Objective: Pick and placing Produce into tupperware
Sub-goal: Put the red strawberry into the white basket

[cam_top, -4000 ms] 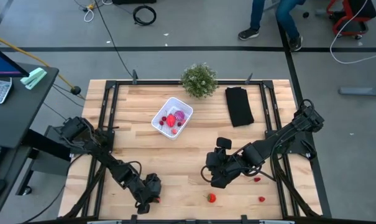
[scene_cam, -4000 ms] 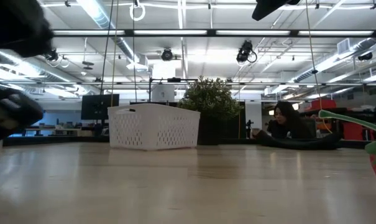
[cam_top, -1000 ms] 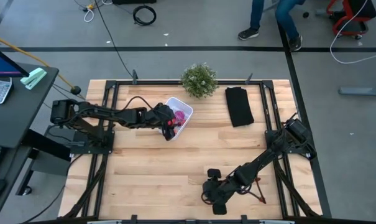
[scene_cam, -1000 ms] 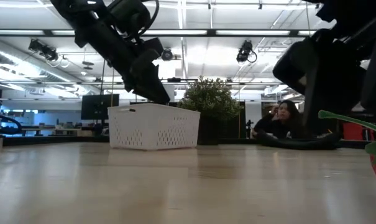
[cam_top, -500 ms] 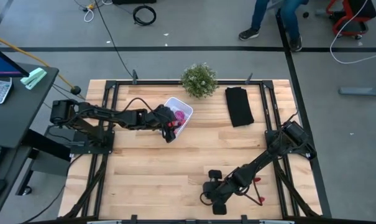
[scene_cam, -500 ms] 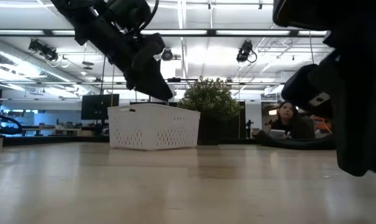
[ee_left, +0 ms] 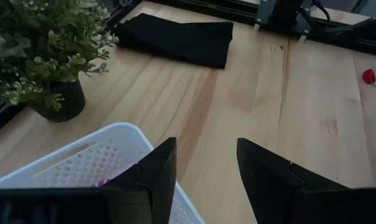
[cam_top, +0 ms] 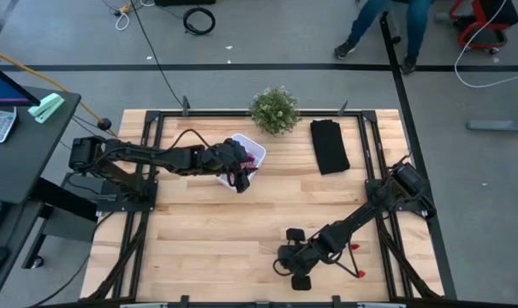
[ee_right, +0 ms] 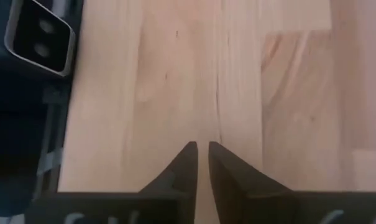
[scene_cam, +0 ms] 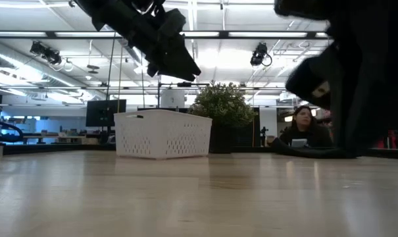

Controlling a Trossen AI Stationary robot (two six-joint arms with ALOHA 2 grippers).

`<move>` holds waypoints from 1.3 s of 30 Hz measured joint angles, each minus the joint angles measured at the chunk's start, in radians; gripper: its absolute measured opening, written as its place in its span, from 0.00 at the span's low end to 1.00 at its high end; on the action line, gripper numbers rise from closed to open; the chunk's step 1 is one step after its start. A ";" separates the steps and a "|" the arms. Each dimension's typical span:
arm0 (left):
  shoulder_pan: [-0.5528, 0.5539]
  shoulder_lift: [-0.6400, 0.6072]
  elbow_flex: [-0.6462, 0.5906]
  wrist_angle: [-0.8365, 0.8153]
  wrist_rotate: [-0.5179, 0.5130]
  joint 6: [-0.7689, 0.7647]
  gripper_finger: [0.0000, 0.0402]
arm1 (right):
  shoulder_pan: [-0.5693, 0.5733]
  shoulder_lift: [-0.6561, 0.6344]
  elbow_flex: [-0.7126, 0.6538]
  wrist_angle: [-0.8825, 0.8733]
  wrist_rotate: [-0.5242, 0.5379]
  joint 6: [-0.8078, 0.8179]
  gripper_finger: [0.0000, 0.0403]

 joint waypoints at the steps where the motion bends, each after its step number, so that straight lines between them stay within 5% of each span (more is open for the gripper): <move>1: 0.000 0.000 0.000 -0.001 0.000 0.000 0.43 | 0.000 -0.009 0.005 -0.002 0.001 -0.012 0.14; 13: 0.000 0.000 -0.003 -0.059 0.000 0.000 0.43 | 0.019 -0.042 0.005 -0.128 0.018 0.068 0.40; 20: 0.000 0.000 -0.003 -0.072 0.000 0.022 0.44 | 0.047 -0.042 0.005 -0.168 0.019 0.070 0.44; 26: 0.000 0.000 -0.003 -0.075 0.000 0.042 0.43 | 0.049 -0.043 0.005 -0.277 0.041 0.118 0.37; 36: 0.001 0.000 -0.003 -0.077 0.000 0.046 0.43 | 0.042 -0.042 0.005 -0.315 0.041 0.131 0.03; 39: 0.001 0.000 -0.003 -0.077 0.000 0.053 0.43 | 0.039 -0.042 0.005 -0.316 0.041 0.132 0.03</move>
